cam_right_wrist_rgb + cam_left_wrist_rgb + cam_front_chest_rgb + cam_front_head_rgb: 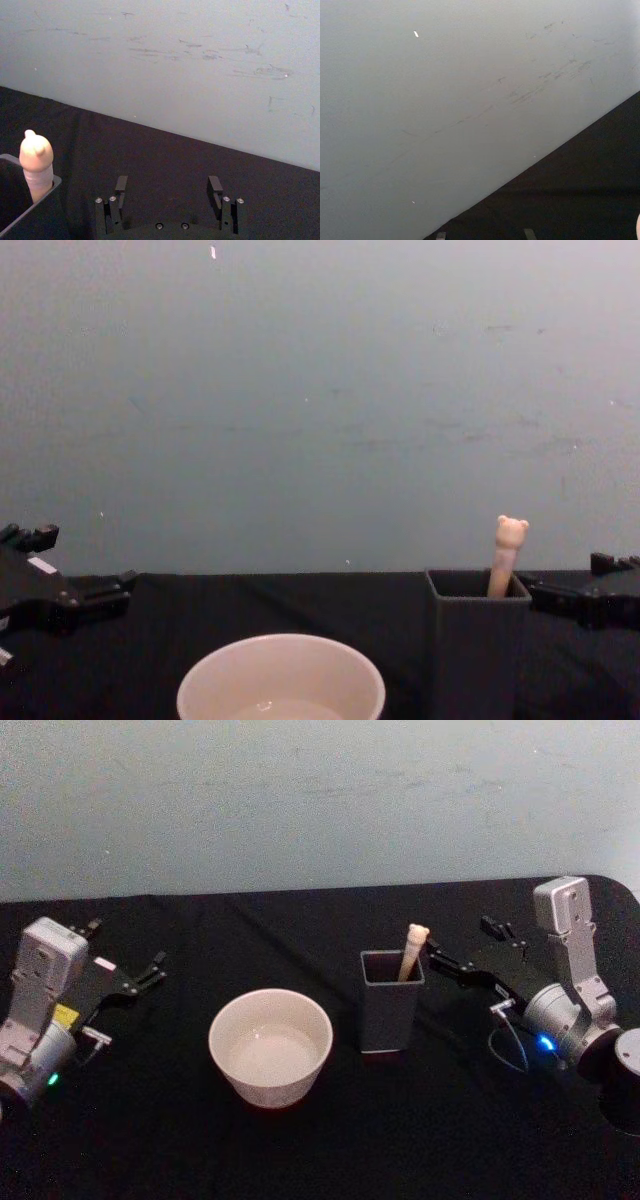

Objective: Pick up the stirring spoon with one hand, stir inside the cup, then place it back in its original position.

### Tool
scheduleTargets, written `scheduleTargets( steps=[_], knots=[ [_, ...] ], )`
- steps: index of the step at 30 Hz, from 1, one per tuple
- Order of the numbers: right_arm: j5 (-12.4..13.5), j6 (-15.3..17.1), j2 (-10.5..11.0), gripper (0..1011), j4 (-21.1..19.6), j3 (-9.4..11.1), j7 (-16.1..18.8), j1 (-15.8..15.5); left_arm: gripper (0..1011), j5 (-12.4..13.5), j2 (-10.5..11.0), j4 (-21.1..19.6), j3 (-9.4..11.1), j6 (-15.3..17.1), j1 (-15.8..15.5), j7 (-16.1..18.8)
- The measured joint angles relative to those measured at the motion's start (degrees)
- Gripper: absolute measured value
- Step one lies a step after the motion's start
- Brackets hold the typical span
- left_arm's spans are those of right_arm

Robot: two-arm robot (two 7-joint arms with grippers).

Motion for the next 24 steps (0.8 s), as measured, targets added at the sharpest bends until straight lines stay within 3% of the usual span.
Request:
scheduleTargets(
  steps=[24],
  knots=[
    [0.12, -0.09, 0.04, 1000, -0.1, 0.0, -0.03, -0.02, 1001, 0.0, 0.0, 0.0, 0.0, 0.0, 0.0, 0.0]
  ],
)
